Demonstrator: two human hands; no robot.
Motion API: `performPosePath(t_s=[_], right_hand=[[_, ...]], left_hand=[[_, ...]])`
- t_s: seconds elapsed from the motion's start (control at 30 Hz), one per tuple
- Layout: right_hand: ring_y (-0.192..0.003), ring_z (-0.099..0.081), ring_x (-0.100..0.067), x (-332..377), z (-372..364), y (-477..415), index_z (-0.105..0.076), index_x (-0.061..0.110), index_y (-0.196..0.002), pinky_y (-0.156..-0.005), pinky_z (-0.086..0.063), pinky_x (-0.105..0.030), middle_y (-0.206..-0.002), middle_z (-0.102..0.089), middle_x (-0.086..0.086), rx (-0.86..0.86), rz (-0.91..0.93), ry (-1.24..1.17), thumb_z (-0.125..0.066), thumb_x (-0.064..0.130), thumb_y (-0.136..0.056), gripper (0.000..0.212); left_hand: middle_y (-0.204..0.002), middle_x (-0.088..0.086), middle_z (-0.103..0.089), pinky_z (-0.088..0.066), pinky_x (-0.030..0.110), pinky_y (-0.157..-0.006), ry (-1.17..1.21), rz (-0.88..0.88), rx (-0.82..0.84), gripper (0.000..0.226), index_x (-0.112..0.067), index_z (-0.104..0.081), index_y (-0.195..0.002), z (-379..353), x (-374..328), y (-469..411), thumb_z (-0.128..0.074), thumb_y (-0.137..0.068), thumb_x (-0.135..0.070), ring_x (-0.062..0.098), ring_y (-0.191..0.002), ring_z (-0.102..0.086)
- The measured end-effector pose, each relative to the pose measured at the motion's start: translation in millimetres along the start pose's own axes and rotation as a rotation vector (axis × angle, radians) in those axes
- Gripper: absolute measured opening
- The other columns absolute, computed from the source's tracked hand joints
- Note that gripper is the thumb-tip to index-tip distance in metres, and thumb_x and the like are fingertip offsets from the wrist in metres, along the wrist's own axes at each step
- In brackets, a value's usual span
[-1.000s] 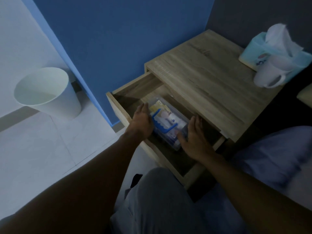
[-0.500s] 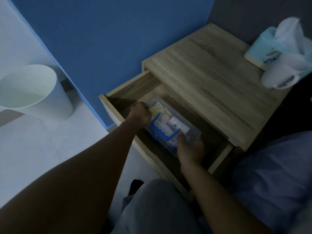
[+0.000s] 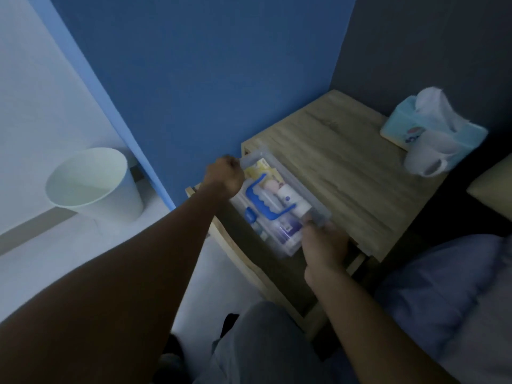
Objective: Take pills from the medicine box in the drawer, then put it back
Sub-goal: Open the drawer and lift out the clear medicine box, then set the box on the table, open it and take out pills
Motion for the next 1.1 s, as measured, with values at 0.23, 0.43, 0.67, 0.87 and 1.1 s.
performPosePath(t_s=[0.23, 0.43, 0.67, 0.87, 1.1], right_hand=[[-0.077, -0.072, -0.008, 76.1, -12.3, -14.7, -0.068, 0.021, -0.108, -0.054, -0.056, -0.021, -0.095, -0.072, 0.001, 0.003, 0.094, -0.015, -0.072, 0.033, -0.087, 0.025], [-0.073, -0.069, -0.006, 110.4, -28.7, -59.3, -0.069, 0.013, -0.110, -0.051, -0.053, -0.019, -0.094, -0.072, -0.001, -0.071, 0.162, 0.019, -0.076, 0.033, -0.083, 0.034], [-0.080, -0.072, -0.014, 117.8, -38.8, -108.8, -0.064, 0.010, -0.118, -0.064, -0.062, -0.030, -0.101, -0.071, -0.005, -0.086, 0.199, 0.112, -0.072, 0.030, -0.088, 0.037], [-0.070, -0.063, -0.005, 117.6, -44.7, -134.2, -0.062, 0.013, -0.118, -0.053, -0.052, -0.022, -0.091, -0.064, 0.001, -0.088, 0.234, 0.139, -0.068, 0.027, -0.090, 0.032], [-0.091, -0.073, -0.018, 109.2, -44.7, -131.8, -0.063, 0.017, -0.121, -0.076, -0.062, -0.038, -0.112, -0.070, -0.007, -0.047, 0.273, 0.133, -0.065, 0.037, -0.091, 0.036]], left_hand=[[-0.127, 0.011, -0.062, -0.042, 0.033, -0.100, 0.144, -0.023, -0.085, 0.041, -0.016, -0.063, -0.124, 43.7, -41.4, -30.8, -0.042, -0.092, -0.032, 0.031, -0.118, -0.056], [-0.117, 0.003, -0.067, -0.041, 0.020, -0.081, 0.240, -0.067, -0.104, 0.034, -0.021, -0.065, -0.117, 40.6, -60.0, -72.0, -0.051, -0.088, -0.031, 0.019, -0.106, -0.061], [-0.092, -0.007, -0.066, -0.042, 0.012, -0.061, 0.327, -0.110, -0.054, 0.024, -0.024, -0.070, -0.104, 6.8, -57.6, -120.8, -0.053, -0.089, -0.030, 0.009, -0.081, -0.061], [-0.088, -0.011, -0.066, -0.036, 0.004, -0.050, 0.330, -0.129, -0.050, 0.024, -0.026, -0.071, -0.105, -10.5, -52.7, -144.9, -0.058, -0.085, -0.030, 0.001, -0.071, -0.059], [-0.142, 0.003, -0.052, -0.037, 0.024, -0.104, 0.223, -0.165, -0.016, 0.051, -0.018, -0.046, -0.141, -23.4, -47.3, -149.3, -0.048, -0.095, -0.042, 0.019, -0.129, -0.049]])
Point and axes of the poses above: each hand's wrist, its own y-axis away from the middle knuckle, its own z-axis out of the back of the hand, x = y × z, the point moved 4 cm from there along -y, towards the middle knuckle
